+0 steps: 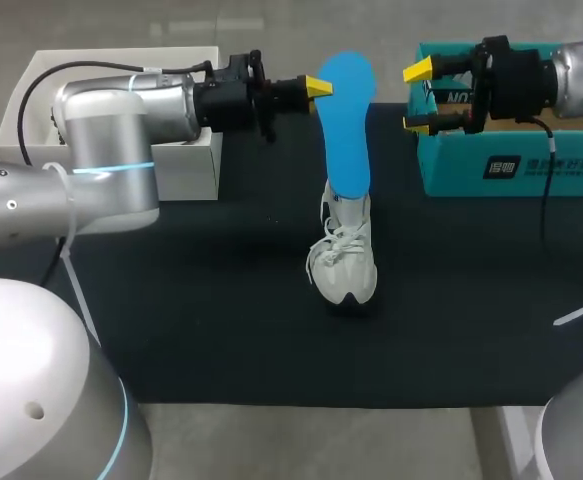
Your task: Take the shoe out of the shoebox, open the shoe tongue, remove and reinsert the insole, then place the shoe into the shoebox
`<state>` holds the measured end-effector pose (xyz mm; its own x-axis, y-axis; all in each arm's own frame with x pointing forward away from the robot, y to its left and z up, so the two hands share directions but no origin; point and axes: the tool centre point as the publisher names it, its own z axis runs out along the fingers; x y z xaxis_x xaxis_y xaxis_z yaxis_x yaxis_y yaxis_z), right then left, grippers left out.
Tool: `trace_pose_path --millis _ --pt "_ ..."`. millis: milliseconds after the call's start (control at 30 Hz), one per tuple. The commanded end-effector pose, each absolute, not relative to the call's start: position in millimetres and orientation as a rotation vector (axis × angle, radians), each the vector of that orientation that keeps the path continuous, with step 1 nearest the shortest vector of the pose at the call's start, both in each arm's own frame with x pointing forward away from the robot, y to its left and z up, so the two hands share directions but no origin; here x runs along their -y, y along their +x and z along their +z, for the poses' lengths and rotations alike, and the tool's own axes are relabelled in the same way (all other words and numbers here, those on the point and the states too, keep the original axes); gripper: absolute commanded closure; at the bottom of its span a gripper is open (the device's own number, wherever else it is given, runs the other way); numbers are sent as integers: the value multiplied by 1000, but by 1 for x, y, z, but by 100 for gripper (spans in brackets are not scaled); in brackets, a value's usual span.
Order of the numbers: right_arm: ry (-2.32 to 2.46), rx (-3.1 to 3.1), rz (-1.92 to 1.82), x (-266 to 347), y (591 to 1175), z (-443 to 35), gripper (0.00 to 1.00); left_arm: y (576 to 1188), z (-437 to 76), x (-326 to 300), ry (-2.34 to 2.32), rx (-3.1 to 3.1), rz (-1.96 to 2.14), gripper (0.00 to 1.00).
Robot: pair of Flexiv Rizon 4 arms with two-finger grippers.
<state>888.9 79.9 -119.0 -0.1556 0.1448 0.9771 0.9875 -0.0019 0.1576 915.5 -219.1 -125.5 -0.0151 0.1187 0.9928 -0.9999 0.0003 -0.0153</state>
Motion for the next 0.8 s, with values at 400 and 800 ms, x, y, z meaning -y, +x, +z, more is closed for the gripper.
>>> trace_pose_path --millis 400,800 --pt "-1245 1434 -1255 -81 893 -118 0 917 -125 214 1120 1134 1250 100" --pt "-1245 1434 -1255 -81 893 -118 0 905 -111 214 764 1444 1543 100"
